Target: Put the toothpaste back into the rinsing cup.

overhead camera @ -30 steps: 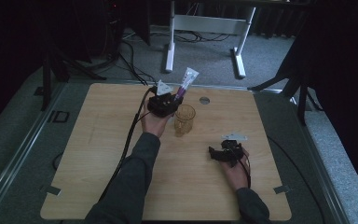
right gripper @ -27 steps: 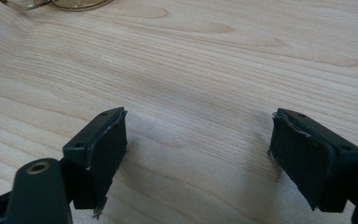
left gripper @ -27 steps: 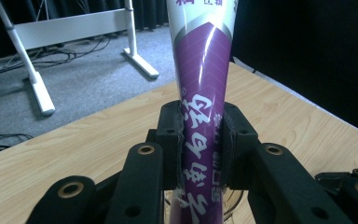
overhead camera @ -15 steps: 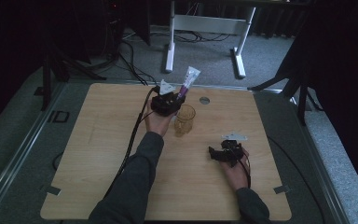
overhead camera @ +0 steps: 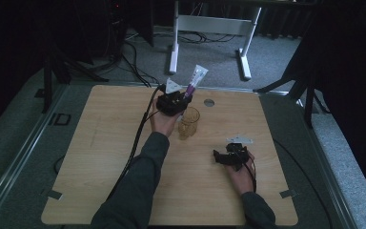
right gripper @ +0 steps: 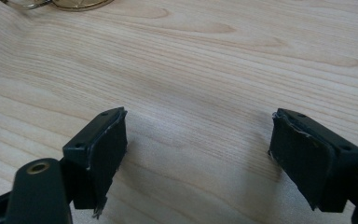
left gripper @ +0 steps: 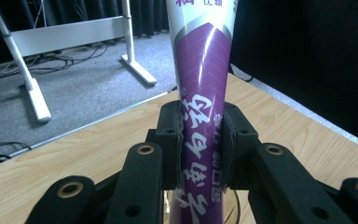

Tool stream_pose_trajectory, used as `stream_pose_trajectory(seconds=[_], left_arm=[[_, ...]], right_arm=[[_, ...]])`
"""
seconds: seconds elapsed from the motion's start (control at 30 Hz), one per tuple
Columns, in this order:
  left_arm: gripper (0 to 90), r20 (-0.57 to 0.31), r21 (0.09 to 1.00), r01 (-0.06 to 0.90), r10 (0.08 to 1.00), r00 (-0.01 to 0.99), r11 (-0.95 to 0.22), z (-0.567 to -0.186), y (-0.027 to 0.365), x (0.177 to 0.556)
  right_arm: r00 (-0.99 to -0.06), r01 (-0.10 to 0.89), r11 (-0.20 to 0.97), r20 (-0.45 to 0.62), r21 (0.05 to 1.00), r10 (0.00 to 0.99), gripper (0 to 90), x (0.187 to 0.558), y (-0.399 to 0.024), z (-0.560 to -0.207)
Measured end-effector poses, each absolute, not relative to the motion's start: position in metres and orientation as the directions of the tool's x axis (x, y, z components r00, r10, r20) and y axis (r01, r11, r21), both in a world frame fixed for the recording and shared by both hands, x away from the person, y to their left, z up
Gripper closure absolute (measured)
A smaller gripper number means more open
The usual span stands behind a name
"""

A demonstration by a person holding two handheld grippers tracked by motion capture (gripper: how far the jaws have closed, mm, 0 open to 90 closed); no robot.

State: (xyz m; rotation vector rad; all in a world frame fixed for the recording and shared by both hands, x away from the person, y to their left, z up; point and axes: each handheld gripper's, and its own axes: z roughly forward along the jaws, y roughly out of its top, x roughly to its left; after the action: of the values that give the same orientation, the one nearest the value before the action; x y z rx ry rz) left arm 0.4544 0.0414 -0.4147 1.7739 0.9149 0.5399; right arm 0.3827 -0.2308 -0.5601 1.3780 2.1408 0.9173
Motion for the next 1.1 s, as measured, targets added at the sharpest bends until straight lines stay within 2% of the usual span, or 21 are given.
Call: stream_pose_trajectory(seconds=[0.5, 1.1], left_arm=[[72.4, -0.081, 0.925, 0.342, 0.792, 0.605, -0.167, -0.418, 0.037, 0.460], [72.4, -0.069, 0.927, 0.329, 0.783, 0.619, -0.179, -0.419, 0.026, 0.465]], right_arm=[[-0.412, 0.625, 0.286, -0.004, 0.726, 0.911, 18.6, 0.383, -0.231, -0.560], [-0.413, 0.624, 0.287, -0.005, 0.727, 0.911, 18.6, 0.383, -0.231, -0.560]])
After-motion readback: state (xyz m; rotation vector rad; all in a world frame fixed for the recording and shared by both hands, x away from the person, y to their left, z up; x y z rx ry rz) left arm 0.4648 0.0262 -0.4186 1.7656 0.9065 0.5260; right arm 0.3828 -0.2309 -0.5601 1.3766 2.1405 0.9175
